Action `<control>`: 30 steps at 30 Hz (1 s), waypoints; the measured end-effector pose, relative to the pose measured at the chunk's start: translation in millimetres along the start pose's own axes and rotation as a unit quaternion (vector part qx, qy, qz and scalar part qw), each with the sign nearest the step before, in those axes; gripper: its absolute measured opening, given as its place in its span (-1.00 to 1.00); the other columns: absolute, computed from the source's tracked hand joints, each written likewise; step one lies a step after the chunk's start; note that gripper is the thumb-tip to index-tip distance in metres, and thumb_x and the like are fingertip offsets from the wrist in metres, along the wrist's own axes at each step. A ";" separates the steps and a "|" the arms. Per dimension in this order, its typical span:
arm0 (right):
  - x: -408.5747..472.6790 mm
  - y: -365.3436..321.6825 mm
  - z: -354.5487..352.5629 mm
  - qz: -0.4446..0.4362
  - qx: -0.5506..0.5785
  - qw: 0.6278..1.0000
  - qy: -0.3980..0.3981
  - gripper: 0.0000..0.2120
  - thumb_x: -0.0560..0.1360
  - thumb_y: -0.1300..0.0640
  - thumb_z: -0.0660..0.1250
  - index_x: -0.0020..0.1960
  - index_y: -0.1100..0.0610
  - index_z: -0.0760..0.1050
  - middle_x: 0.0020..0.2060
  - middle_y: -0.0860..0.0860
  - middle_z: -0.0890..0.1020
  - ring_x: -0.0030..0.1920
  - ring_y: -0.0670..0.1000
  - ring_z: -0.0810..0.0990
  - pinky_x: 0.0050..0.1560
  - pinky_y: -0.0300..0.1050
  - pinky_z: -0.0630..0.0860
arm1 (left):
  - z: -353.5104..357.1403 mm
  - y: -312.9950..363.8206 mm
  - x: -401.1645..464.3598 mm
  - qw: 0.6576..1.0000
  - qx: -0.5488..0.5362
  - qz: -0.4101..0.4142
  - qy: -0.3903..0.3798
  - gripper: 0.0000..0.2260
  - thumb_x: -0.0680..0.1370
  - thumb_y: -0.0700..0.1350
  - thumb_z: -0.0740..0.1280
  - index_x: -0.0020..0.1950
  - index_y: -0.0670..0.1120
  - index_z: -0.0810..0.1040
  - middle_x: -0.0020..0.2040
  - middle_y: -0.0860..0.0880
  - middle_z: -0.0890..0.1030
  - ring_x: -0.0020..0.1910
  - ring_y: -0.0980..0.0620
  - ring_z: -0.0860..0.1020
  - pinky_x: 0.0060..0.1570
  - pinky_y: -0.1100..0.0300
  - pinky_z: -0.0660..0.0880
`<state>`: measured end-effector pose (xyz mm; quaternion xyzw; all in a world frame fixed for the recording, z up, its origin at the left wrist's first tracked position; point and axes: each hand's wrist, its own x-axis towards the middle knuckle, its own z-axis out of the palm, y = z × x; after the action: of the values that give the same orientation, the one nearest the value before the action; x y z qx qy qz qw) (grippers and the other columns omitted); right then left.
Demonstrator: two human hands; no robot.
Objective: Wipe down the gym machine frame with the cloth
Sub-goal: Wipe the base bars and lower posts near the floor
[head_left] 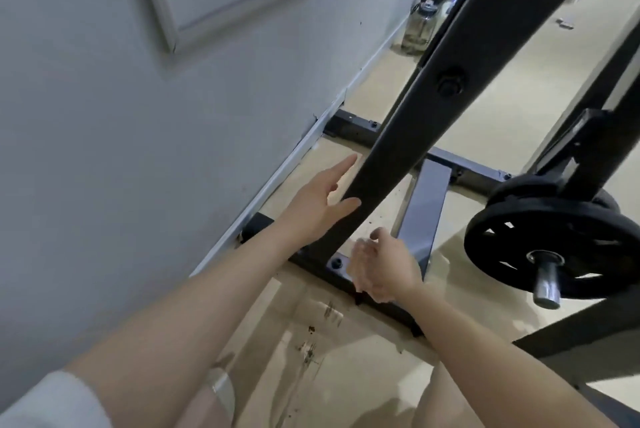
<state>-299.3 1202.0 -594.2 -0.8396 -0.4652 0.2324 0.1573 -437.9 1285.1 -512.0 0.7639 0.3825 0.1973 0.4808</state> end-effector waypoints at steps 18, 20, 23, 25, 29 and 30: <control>1.7 -24.0 -8.1 -0.043 0.531 0.829 0.171 -0.55 0.60 0.18 0.22 0.44 -0.13 0.29 0.05 -0.27 0.60 0.03 -0.19 0.61 0.03 -0.13 0.61 | 18.6 -9.3 25.3 0.995 0.034 0.026 0.089 -0.56 0.60 -0.15 0.23 0.43 0.20 0.30 0.08 0.40 0.45 -0.08 0.52 0.47 0.00 0.54 0.35; -7.6 -25.4 -21.8 -0.129 0.507 0.826 0.212 -0.49 0.55 0.17 0.27 0.45 -0.11 0.28 0.12 -0.27 0.58 0.14 -0.16 0.57 0.14 -0.12 0.57 | 19.0 -12.2 26.5 0.994 0.045 0.030 0.093 -0.55 0.60 -0.14 0.23 0.43 0.22 0.29 0.10 0.39 0.44 -0.10 0.53 0.46 0.02 0.51 0.34; -14.7 -29.1 -21.5 -0.116 0.465 0.856 0.195 -0.44 0.56 0.23 0.27 0.51 -0.02 0.21 0.01 -0.20 0.61 0.10 -0.15 0.59 0.20 0.06 0.54 | 19.1 -10.7 26.2 0.994 0.043 0.033 0.097 -0.54 0.60 -0.16 0.23 0.40 0.28 0.28 0.01 0.51 0.42 -0.08 0.60 0.43 -0.03 0.58 0.33; -19.5 -35.4 -17.9 -0.077 0.462 0.868 0.165 -0.46 0.58 0.26 0.24 0.51 0.00 0.20 -0.06 -0.27 0.57 0.05 -0.16 0.59 0.14 0.04 0.57 | 18.3 -5.6 23.8 0.993 0.040 0.034 0.105 -0.54 0.60 -0.16 0.24 0.35 0.33 0.26 -0.02 0.54 0.41 -0.09 0.62 0.41 -0.08 0.61 0.34; -28.0 -43.5 -38.1 -0.161 0.445 0.849 0.237 -0.55 0.56 0.29 0.24 0.44 0.11 0.32 -0.04 -0.35 0.58 0.04 -0.24 0.58 0.10 -0.17 0.57 | 15.2 -0.2 22.1 0.995 0.024 0.048 0.082 -0.56 0.59 -0.21 0.25 0.30 0.28 0.32 -0.03 0.47 0.46 -0.10 0.55 0.48 -0.18 0.63 0.38; -27.7 -44.3 -48.7 -0.186 0.439 0.837 0.268 -0.55 0.55 0.31 0.24 0.43 0.15 0.33 -0.03 -0.26 0.61 0.05 -0.20 0.59 0.08 -0.23 0.56 | 13.8 1.2 21.4 0.996 0.022 0.048 0.077 -0.57 0.59 -0.21 0.25 0.34 0.23 0.35 -0.01 0.42 0.48 -0.10 0.54 0.49 -0.16 0.63 0.38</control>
<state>-317.2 1199.0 -525.1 -0.6095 -0.4019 0.1446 0.6679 -414.6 1293.3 -518.7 0.7741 0.3857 0.2698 0.4234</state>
